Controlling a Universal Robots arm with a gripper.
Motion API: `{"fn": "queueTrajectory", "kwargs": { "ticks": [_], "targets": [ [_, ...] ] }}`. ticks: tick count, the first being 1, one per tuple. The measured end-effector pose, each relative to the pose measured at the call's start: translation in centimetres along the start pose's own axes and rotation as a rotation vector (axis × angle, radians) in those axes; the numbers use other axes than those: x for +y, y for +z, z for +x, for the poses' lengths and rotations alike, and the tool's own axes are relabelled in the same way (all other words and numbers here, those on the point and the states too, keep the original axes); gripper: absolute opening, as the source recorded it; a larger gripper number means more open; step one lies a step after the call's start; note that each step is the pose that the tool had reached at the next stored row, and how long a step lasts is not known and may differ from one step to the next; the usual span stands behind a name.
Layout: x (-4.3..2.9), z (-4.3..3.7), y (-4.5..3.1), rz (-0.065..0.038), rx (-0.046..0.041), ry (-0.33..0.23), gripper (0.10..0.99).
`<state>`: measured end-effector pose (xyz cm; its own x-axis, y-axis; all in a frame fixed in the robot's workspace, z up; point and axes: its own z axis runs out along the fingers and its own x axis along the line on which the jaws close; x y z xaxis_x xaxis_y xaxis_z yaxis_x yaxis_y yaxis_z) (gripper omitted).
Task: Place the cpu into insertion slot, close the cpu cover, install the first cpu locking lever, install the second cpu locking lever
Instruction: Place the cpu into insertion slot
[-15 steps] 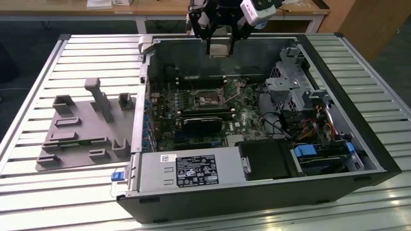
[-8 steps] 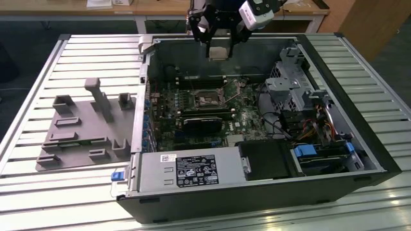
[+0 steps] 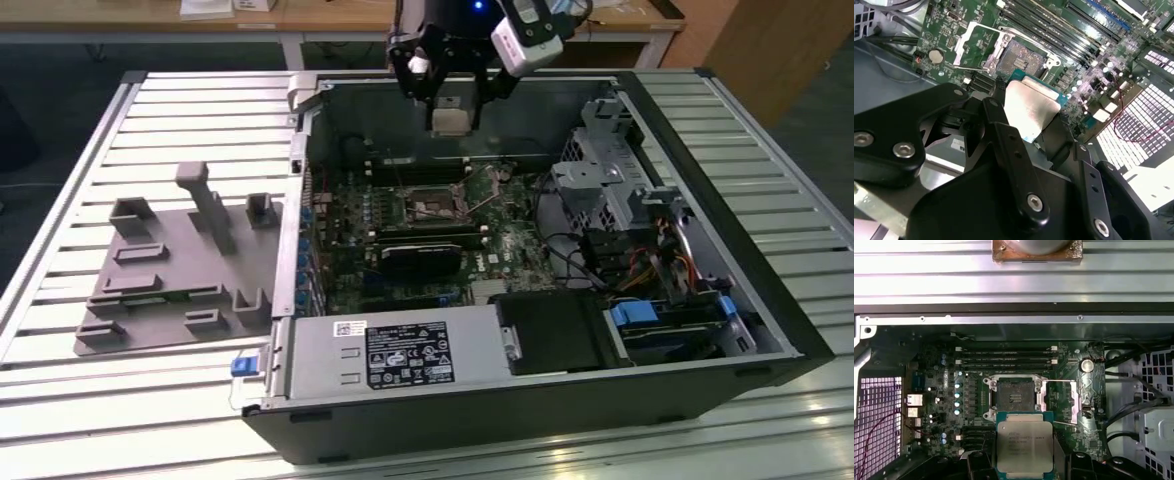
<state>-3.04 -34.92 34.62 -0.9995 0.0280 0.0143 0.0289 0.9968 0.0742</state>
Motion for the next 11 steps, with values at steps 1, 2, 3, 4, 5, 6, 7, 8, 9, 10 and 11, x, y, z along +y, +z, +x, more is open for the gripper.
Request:
{"fn": "queueTrajectory", "kwargs": {
  "ticks": [1,2,3,4,5,6,7,8,9,10,11],
  "targets": [
    [-0.01,0.02,0.14,0.002,-0.0007,0.004,0.537],
    [-0.03,0.04,0.29,0.004,-0.0013,0.01,0.537],
    [-0.03,0.06,0.41,0.005,-0.002,0.018,0.537],
    [-0.04,0.06,0.52,0.005,-0.003,0.031,0.537],
    [-0.05,0.06,0.61,0.005,-0.0042,0.047,0.537],
    [-0.05,0.06,0.69,0.005,-0.0055,0.065,0.537],
    [-0.06,0.06,0.78,0.005,-0.0067,0.083,0.537],
    [-0.07,0.06,0.87,0.005,-0.008,0.101,0.537],
    [-0.07,0.06,0.97,0.004,-0.0093,0.119,0.537],
    [-0.08,0.05,1.1,0.004,-0.0108,0.138,0.537],
    [-0.09,0.06,1.22,0.005,-0.012,0.153,0.537]
  ]
}}
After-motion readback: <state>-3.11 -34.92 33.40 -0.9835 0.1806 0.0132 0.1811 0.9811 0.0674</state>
